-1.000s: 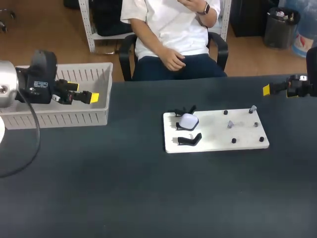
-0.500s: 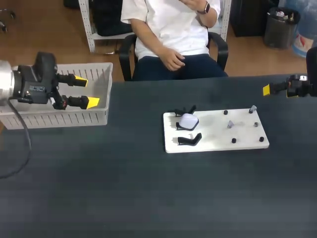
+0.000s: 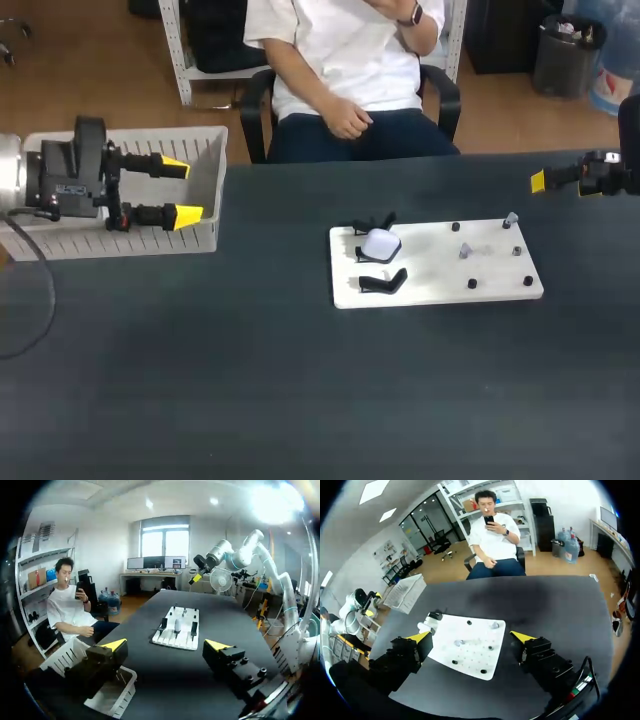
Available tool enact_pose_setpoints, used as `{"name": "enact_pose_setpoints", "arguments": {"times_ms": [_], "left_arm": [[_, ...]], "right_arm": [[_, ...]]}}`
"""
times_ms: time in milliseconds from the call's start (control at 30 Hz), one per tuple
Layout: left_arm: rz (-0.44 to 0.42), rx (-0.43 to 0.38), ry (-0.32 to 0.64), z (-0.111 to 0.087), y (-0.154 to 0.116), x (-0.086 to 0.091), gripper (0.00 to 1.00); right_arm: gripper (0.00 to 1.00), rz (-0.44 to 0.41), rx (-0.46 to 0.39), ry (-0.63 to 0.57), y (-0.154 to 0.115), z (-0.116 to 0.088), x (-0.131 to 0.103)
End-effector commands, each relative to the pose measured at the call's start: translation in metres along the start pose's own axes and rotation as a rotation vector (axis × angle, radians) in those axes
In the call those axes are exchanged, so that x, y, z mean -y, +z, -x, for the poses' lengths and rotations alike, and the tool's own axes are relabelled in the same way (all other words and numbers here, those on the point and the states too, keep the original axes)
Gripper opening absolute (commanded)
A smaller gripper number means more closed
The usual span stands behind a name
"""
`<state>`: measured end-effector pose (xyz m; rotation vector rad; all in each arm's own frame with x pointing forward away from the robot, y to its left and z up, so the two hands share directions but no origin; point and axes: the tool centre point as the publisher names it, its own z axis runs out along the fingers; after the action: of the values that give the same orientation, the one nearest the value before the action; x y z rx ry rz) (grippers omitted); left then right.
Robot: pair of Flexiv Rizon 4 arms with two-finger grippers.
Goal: Pick up each earbud case from the left stands, insert the matching earbuds, close the lid, and place the case in the box.
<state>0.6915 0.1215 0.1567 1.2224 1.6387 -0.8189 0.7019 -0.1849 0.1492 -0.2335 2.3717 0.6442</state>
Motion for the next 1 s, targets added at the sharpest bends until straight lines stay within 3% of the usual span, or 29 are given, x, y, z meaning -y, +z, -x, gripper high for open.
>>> {"name": "enact_pose_setpoints", "arguments": {"times_ms": [33,500,733,1000], "left_arm": [[-0.096,0.073,0.052,-0.004,0.023,-0.011,1.00],[-0.226,-0.057,0.105,-0.011,0.101,0.013,1.00],[-0.274,-0.059,0.096,-0.012,0.142,0.024,1.00],[-0.274,-0.059,0.096,-0.012,0.142,0.024,1.00]], "right_arm": [[1.00,-0.003,0.000,0.000,0.000,0.000,0.000],[1.00,-0.003,0.000,0.000,0.000,0.000,0.000],[1.00,-0.003,0.000,0.000,0.000,0.000,0.000],[1.00,-0.003,0.000,0.000,0.000,0.000,0.000]]}}
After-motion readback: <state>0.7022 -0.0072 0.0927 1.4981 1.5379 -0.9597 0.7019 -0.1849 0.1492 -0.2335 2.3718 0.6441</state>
